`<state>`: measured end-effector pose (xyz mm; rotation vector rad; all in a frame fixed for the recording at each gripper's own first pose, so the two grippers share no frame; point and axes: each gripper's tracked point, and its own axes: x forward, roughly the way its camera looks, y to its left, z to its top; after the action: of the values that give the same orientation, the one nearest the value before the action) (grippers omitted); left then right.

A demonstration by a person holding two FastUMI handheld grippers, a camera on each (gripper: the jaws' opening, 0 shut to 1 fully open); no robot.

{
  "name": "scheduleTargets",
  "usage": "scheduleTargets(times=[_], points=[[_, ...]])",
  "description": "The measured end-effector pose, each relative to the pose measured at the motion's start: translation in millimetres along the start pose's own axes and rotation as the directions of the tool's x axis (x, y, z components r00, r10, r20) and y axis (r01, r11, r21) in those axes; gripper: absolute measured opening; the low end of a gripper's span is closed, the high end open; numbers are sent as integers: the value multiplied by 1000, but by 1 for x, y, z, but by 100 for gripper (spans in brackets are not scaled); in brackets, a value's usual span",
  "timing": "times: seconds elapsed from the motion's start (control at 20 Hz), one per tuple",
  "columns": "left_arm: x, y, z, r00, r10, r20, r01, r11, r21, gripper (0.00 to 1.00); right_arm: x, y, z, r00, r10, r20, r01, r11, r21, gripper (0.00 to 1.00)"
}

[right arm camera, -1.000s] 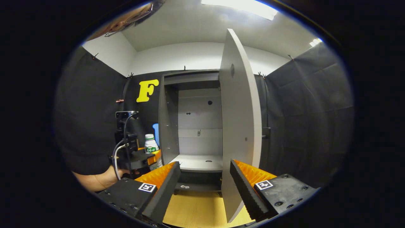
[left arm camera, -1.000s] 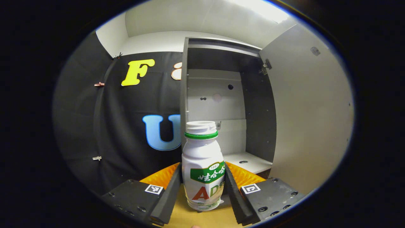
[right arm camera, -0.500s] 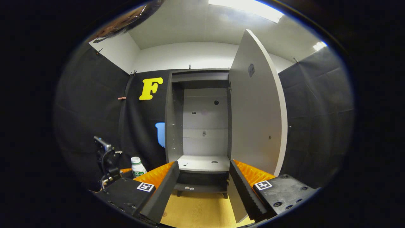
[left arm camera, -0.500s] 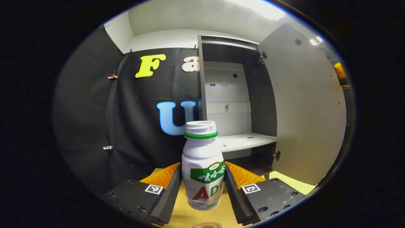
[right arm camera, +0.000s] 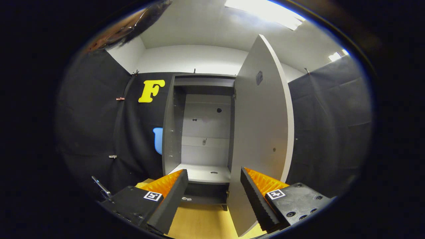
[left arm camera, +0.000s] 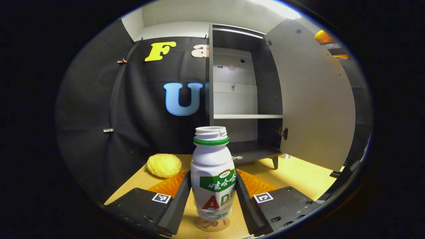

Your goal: Open the cabinet door with the right hand, grasp the bottle in the cabinet with the left hand and place it on the coaster, then close the cabinet door with the right hand.

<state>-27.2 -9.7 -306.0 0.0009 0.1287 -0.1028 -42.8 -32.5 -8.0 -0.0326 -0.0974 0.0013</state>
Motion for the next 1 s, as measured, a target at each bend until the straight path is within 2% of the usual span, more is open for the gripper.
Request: scheduleTargets(times=[0.2,0.3,0.4,0.45,0.55,0.6,0.85,0.9,1.0], points=[[4,-1,-39,1000,17,-21,-16,1000,19,75,10,-6,0,1000,5,7,-5,999,-40,98],[10,-3,-53,1000,16,-22,-16,1000,12,75,16,-8,-4,1000,9,-14,-10,1000,-28,94],[17,-7,-63,1000,16,-22,-16,1000,18,75,17,-13,-10,999,4,-39,-4,1000,4,98],[21,-7,-68,1000,17,-23,-17,1000,27,75,19,-17,-13,999,-4,-49,5,1000,14,94],[25,-7,-73,1000,13,-18,-13,999,32,75,23,-23,-18,998,-17,-67,19,1000,19,94],[25,-8,-77,1000,14,-13,-14,999,34,75,24,-24,-20,997,-20,-71,21,1000,14,98],[33,-3,-85,999,12,-38,-12,1000,3,76,23,-30,-31,994,-41,-97,38,999,-25,98],[33,-2,-87,999,9,-43,-9,1000,2,76,23,-29,-32,994,-41,-102,38,999,-26,94],[31,-4,-86,999,7,-47,-6,1000,4,77,22,-27,-33,994,-37,-107,34,999,-25,98]])
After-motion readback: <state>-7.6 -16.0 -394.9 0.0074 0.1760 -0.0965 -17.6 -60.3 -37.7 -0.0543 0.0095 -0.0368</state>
